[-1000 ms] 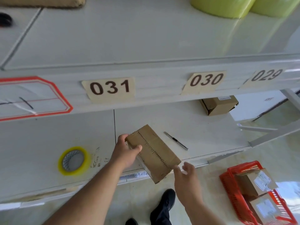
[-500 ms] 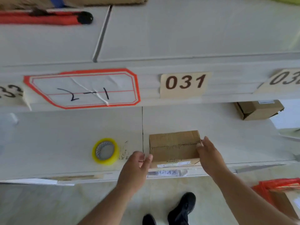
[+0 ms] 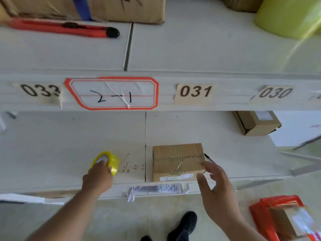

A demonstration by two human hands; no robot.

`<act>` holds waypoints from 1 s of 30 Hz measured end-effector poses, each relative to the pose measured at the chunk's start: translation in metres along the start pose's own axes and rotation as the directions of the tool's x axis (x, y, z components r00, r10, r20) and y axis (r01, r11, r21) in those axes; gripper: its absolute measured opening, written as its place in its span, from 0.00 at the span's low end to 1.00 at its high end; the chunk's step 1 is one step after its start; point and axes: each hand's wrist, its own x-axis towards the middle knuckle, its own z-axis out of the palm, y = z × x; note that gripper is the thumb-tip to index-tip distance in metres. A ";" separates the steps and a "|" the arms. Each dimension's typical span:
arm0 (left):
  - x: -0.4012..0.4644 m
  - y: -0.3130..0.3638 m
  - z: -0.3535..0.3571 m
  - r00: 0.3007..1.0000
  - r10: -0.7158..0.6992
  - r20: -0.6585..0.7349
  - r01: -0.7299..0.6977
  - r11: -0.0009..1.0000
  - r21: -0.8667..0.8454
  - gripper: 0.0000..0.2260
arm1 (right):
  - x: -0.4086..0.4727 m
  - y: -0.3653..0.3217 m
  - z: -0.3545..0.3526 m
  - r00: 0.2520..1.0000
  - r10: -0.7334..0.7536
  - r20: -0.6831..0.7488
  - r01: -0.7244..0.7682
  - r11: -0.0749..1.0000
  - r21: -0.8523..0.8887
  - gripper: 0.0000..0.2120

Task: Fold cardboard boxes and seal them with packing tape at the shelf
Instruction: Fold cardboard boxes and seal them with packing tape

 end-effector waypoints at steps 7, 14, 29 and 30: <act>-0.141 0.049 -0.080 0.979 0.139 0.149 0.096 0.333 -0.938 0.09 | -0.025 -0.086 0.027 0.886 -0.208 0.415 0.113 0.964 0.240 0.09; -0.215 0.084 -0.129 0.927 0.342 -0.153 -0.245 0.244 -0.938 0.07 | -0.033 -0.128 -0.002 0.867 -0.330 0.373 0.201 0.917 0.344 0.11; -0.213 0.088 -0.137 0.453 0.716 -0.532 -0.870 0.486 -0.087 0.05 | -0.052 -0.125 -0.039 0.870 -0.362 0.334 0.341 0.932 0.120 0.02; -0.214 0.088 -0.136 0.466 0.713 -0.525 -0.871 0.472 -0.132 0.03 | -0.053 -0.124 -0.039 0.871 -0.357 0.338 0.334 0.934 0.126 0.02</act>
